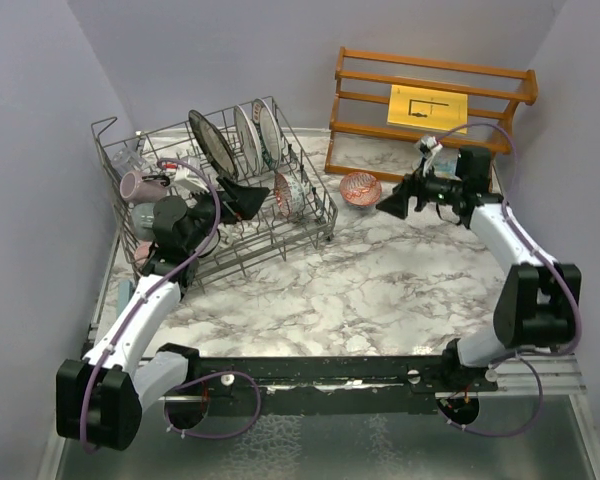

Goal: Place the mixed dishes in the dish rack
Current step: Pick up the bowl from the center of the board.

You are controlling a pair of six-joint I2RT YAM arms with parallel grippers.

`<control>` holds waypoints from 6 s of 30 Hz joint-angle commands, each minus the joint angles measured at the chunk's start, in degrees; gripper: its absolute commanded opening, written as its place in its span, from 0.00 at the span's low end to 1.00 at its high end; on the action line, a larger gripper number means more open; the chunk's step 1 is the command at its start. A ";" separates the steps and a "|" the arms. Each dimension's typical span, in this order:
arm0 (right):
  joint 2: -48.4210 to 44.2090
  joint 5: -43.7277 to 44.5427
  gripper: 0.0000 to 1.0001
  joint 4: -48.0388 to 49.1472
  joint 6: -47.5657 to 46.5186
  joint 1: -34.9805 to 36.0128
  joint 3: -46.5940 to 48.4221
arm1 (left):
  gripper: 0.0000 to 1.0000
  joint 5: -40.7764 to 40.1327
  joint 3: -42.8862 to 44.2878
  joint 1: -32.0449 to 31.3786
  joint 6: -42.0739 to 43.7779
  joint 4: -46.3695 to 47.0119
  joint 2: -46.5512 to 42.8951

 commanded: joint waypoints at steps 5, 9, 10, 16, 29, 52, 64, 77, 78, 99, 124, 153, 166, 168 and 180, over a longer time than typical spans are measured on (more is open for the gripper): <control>16.07 15.76 0.90 4.05 15.59 0.25 12.83 | 0.98 -0.99 -1.71 0.28 -1.83 0.71 -5.79; 24.39 31.79 0.89 -4.02 20.39 3.49 22.32 | 0.98 -0.90 -2.01 0.29 -3.74 1.07 -6.87; 26.23 33.89 0.89 -6.10 21.21 4.08 24.24 | 0.98 -0.86 -2.06 0.28 -4.12 1.43 -6.98; 32.29 40.57 0.76 -7.35 23.49 6.45 28.61 | 0.97 -0.64 -1.18 0.30 -4.77 1.12 -7.21; 39.10 46.47 0.32 -9.00 24.13 9.80 32.58 | 0.96 -1.15 -0.48 0.29 -4.44 0.42 -6.90; 24.69 49.79 0.01 1.82 6.98 10.58 21.96 | 0.93 2.65 0.35 -2.36 -19.44 8.12 -3.54; -1.43 51.82 0.01 18.35 -8.42 10.49 1.55 | 0.90 -9.13 7.28 -19.42 -26.91 16.56 6.60; -7.12 49.78 0.01 20.51 -29.10 10.49 9.61 | 0.81 -23.64 25.39 -30.69 -50.98 5.59 22.27; -7.83 48.76 0.01 20.17 -30.23 10.49 10.74 | 0.81 -24.28 26.40 -31.05 -52.27 3.87 22.66; -31.06 43.43 0.01 48.93 -42.54 10.73 -13.50 | 0.81 -30.16 29.16 -40.18 -62.45 9.67 25.12; -39.30 32.19 0.01 82.25 -51.92 11.76 -35.65 | 0.76 -30.55 34.91 -44.30 -64.44 14.50 33.62; -37.24 32.47 0.14 90.68 -60.21 16.56 -43.73 | 0.00 -38.46 38.27 -45.95 -63.65 27.15 36.69; -38.38 33.59 0.54 88.65 -58.90 16.56 -44.75 | 0.00 -38.74 35.43 -44.77 -60.91 31.80 36.24; -38.38 33.61 0.53 88.44 -58.74 16.55 -44.82 | 0.00 -38.56 35.15 -44.56 -60.96 31.85 36.35; -56.48 23.91 0.77 33.10 -56.90 16.55 -34.95 | 0.00 -34.10 32.80 -39.92 -55.71 31.15 36.25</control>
